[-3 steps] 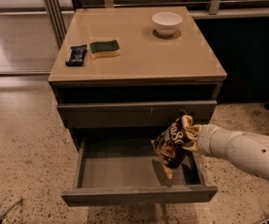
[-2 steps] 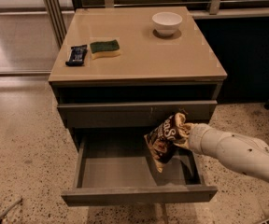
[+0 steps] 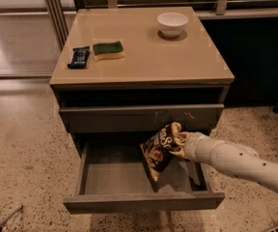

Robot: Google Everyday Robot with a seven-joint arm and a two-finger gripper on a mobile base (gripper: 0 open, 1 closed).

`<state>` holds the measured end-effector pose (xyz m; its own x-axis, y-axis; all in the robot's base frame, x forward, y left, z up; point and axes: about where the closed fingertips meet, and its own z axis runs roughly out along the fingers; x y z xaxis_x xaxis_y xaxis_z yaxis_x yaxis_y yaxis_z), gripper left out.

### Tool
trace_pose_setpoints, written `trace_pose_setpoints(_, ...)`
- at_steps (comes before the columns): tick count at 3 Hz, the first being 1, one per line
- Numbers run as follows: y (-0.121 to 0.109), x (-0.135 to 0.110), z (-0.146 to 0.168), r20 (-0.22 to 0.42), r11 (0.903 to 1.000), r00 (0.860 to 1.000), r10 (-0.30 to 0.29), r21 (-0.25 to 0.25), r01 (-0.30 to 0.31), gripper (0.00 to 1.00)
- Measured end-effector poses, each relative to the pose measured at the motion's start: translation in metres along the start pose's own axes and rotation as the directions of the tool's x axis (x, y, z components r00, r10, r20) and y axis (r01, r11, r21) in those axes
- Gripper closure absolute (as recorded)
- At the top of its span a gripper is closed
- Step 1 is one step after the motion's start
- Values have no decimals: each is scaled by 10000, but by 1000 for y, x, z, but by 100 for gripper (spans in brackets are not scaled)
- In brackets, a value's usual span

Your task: Place brown chip bag into middle drawer

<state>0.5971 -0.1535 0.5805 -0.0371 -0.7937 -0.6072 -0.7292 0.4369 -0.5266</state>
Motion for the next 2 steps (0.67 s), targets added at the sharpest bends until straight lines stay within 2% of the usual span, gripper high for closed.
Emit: trace_pose_setpoints(2,27,1,37,210,9963,9991,366,-780,-348,100)
